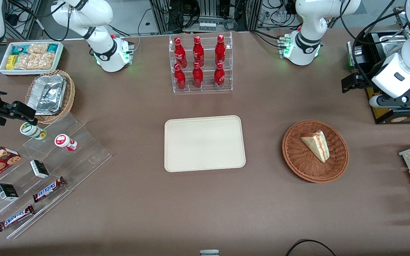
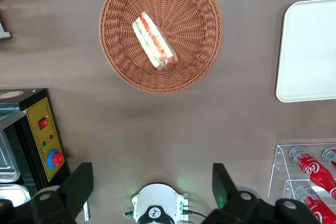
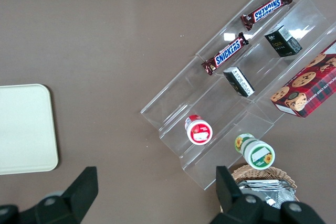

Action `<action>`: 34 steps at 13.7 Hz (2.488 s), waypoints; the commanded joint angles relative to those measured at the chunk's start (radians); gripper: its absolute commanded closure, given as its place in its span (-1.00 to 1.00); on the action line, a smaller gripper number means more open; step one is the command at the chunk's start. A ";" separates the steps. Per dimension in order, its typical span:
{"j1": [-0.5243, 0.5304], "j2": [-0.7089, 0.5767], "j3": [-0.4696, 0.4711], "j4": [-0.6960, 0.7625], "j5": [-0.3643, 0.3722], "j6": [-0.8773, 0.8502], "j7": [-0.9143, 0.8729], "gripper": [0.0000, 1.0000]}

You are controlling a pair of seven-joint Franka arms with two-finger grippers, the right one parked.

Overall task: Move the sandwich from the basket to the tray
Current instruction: 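Move the open left gripper over the sandwich in the wicker basket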

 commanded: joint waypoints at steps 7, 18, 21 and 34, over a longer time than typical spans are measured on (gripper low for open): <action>0.014 0.047 -0.007 0.008 0.002 0.040 0.035 -1.00; 0.017 0.064 -0.004 -0.349 0.004 0.472 0.035 -1.00; 0.017 0.080 -0.004 -0.414 0.004 0.569 0.033 -1.00; 0.023 0.121 0.017 -0.560 0.007 0.816 -0.247 -1.00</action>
